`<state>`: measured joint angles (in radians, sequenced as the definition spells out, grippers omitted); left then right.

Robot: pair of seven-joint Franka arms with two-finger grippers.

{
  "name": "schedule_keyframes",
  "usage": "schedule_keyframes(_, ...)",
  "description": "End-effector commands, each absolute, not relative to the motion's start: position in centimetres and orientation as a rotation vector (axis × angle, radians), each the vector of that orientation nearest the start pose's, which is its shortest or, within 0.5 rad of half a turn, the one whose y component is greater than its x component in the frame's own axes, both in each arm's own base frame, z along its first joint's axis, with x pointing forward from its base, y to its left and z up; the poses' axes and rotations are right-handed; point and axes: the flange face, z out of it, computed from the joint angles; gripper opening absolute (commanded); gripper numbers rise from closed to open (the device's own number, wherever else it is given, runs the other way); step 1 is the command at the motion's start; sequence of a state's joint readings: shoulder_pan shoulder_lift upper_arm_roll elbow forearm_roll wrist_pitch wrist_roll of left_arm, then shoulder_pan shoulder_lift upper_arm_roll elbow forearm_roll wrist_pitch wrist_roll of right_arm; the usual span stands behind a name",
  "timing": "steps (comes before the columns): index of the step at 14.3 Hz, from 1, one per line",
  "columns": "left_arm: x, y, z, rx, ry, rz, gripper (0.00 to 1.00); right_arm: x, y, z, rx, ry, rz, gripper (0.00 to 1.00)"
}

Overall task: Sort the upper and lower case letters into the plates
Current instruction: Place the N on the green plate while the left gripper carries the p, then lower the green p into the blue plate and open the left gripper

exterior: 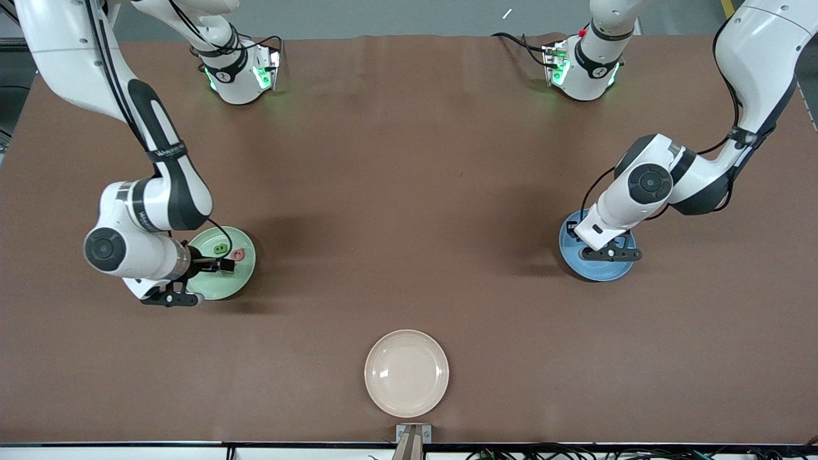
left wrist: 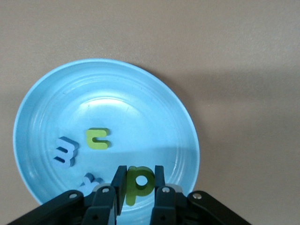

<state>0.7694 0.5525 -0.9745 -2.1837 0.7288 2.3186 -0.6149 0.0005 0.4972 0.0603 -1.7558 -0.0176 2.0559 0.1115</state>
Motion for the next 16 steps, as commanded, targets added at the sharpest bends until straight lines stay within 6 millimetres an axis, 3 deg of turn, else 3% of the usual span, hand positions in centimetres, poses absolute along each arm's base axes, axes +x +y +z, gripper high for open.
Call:
schedule_keyframes(1,52.3,-11.0,22.0,-3.067,0.196,0.030,0.13,63.4,2.6,32.8,-3.134,0.070,0.341,1.00)
schedule_keyframes(6,51.7,-9.5,20.0,-3.058,0.222,0.028,0.14,61.7,-0.6,41.4,-3.176,0.029,0.374,1.00)
schedule_keyframes(10,51.6,-9.6,19.6,-3.068,0.221,0.043,0.20,60.1,-3.3,47.0,-3.170,0.020,0.363,1.00)
schedule_keyframes(11,51.5,-9.6,19.5,-3.067,0.229,0.044,0.30,60.0,-3.5,48.4,-3.167,0.029,0.375,1.00)
schedule_keyframes(12,51.6,-9.6,19.6,-3.065,0.226,0.043,0.49,59.9,-3.5,50.0,-3.168,0.033,0.383,1.00)
schedule_keyframes(13,51.6,-9.5,19.6,-3.063,0.230,0.044,0.78,59.8,-3.4,51.8,-3.167,0.031,0.387,1.00)
schedule_keyframes(14,51.6,-9.5,19.6,-3.064,0.230,0.042,0.99,59.7,-3.4,53.1,-3.167,0.035,0.387,1.00)
schedule_keyframes(16,52.2,-9.3,20.3,-3.051,0.204,0.026,1.00,59.7,-3.3,55.4,-3.162,0.033,0.365,1.00)
